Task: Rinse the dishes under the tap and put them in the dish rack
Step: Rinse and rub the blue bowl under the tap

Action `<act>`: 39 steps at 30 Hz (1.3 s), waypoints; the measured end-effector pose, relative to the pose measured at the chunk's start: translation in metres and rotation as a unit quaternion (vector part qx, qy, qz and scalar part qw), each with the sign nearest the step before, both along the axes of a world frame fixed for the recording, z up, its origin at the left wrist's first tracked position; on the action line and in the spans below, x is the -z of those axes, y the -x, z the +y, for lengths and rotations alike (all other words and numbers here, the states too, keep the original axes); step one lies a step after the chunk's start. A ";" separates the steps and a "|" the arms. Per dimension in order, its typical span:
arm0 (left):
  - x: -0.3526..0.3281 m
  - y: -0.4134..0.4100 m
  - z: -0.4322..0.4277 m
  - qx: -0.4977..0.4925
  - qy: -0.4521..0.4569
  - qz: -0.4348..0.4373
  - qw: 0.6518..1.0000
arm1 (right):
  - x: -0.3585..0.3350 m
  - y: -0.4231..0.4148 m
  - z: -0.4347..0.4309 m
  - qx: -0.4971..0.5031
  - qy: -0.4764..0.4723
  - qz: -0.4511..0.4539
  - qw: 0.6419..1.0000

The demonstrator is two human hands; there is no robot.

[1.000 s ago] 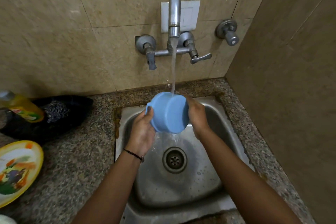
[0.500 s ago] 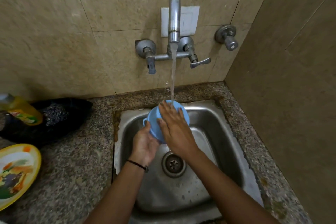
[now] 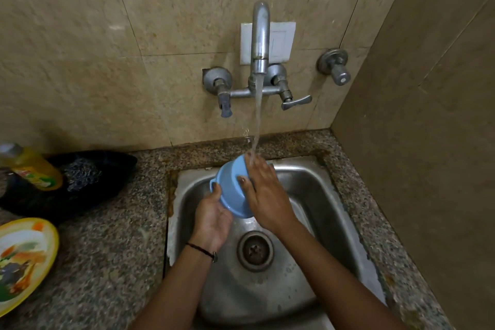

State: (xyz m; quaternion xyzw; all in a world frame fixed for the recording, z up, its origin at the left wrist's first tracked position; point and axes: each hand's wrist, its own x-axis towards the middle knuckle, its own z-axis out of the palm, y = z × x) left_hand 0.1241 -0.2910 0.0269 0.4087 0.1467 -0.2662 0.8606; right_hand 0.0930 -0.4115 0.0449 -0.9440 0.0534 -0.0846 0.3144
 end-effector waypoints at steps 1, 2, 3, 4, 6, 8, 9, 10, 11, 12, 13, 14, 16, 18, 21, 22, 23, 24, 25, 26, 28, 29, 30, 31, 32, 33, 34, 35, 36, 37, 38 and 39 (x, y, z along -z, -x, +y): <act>0.002 -0.001 0.000 0.002 0.001 0.001 1.000 | 0.002 0.001 -0.003 0.018 -0.005 0.008 1.000; 0.004 -0.002 0.000 0.004 0.000 0.005 1.000 | 0.004 0.004 -0.006 0.036 -0.016 0.007 0.999; 0.005 -0.002 0.001 0.008 -0.002 0.009 1.000 | 0.009 0.005 -0.009 0.056 -0.038 0.003 0.998; 0.007 -0.003 0.001 0.008 -0.005 0.012 1.000 | 0.010 0.005 -0.011 0.085 -0.084 0.009 0.993; 0.011 -0.004 0.002 0.013 -0.005 0.014 1.000 | 0.007 0.001 -0.017 0.154 -0.259 0.072 0.951; 0.014 -0.004 0.002 0.022 0.005 0.020 1.000 | 0.003 -0.003 -0.022 0.174 -0.427 0.162 0.872; 0.015 -0.004 0.001 0.028 0.008 0.024 0.999 | -0.001 -0.004 -0.023 0.169 -0.479 0.197 0.838; 0.017 -0.004 0.001 0.032 0.010 0.028 0.999 | -0.004 -0.004 -0.024 0.161 -0.508 0.212 0.819; 0.020 -0.004 0.002 0.034 0.002 0.040 0.999 | -0.007 -0.005 -0.026 0.154 -0.515 0.213 0.816; 0.021 -0.004 0.003 0.038 -0.009 0.063 0.997 | -0.009 -0.007 -0.027 0.148 -0.508 0.209 0.822; 0.024 -0.004 0.005 0.053 -0.029 0.088 0.994 | -0.010 -0.010 -0.029 0.147 -0.497 0.202 0.831; 0.026 -0.005 0.009 0.087 -0.049 0.108 0.989 | -0.013 -0.013 -0.030 0.144 -0.491 0.193 0.837; 0.026 -0.006 0.015 0.178 -0.090 0.122 0.972 | -0.017 -0.017 -0.033 0.142 -0.483 0.167 0.848; 0.021 -0.008 0.017 0.228 -0.103 0.121 0.961 | -0.020 -0.019 -0.037 0.132 -0.480 0.130 0.857; 0.018 -0.015 0.017 0.218 -0.097 0.112 0.965 | -0.025 -0.018 -0.036 0.067 -0.402 0.088 0.909; 0.016 -0.017 0.016 0.210 -0.097 0.101 0.968 | -0.027 -0.017 -0.032 0.040 -0.353 0.076 0.932; 0.015 -0.018 0.014 0.209 -0.096 0.088 0.969 | -0.026 -0.016 -0.028 0.018 -0.293 0.065 0.954; 0.012 -0.019 0.012 0.213 -0.092 0.079 0.969 | -0.024 -0.014 -0.025 0.000 -0.231 0.049 0.972; 0.008 -0.019 0.009 0.217 -0.088 0.073 0.969 | -0.021 -0.012 -0.021 -0.019 -0.179 0.028 0.983; 0.005 -0.019 0.005 0.215 -0.085 0.072 0.970 | -0.018 -0.009 -0.017 -0.036 -0.140 0.003 0.989; -0.002 -0.019 0.000 0.189 -0.079 0.072 0.976 | -0.013 -0.003 -0.014 -0.070 -0.094 -0.038 0.992; -0.004 -0.020 -0.001 0.172 -0.078 0.069 0.980 | -0.012 0.001 -0.014 -0.089 -0.080 -0.049 0.992; -0.006 -0.022 -0.002 0.159 -0.079 0.056 0.982 | -0.012 0.004 -0.016 -0.106 -0.066 -0.051 0.991; -0.007 -0.023 -0.004 0.153 -0.077 0.032 0.985 | -0.014 0.009 -0.018 -0.122 -0.045 -0.055 0.990; -0.008 -0.024 -0.004 0.150 -0.073 0.000 0.986 | -0.015 0.014 -0.021 -0.135 -0.017 -0.066 0.988; -0.009 -0.025 -0.005 0.153 -0.068 -0.033 0.985 | -0.016 0.018 -0.025 -0.144 0.019 -0.083 0.986; -0.009 -0.026 -0.006 0.161 -0.067 -0.062 0.983 | -0.017 0.022 -0.027 -0.147 0.057 -0.091 0.983; -0.008 -0.027 -0.007 0.168 -0.067 -0.083 0.980 | -0.017 0.028 -0.025 -0.147 0.091 -0.090 0.981; -0.005 -0.026 -0.008 0.170 -0.068 -0.092 0.979 | -0.015 0.034 -0.022 -0.148 0.125 -0.076 0.978; -0.002 -0.024 -0.009 0.163 -0.069 -0.093 0.980 | -0.011 0.037 -0.019 -0.154 0.154 -0.040 0.975; 0.002 -0.022 -0.009 0.149 -0.074 -0.088 0.982 | -0.007 0.039 -0.015 -0.159 0.170 0.012 0.973; 0.006 -0.018 -0.007 0.135 -0.079 -0.083 0.984 | -0.002 0.041 -0.010 -0.169 0.186 0.058 0.966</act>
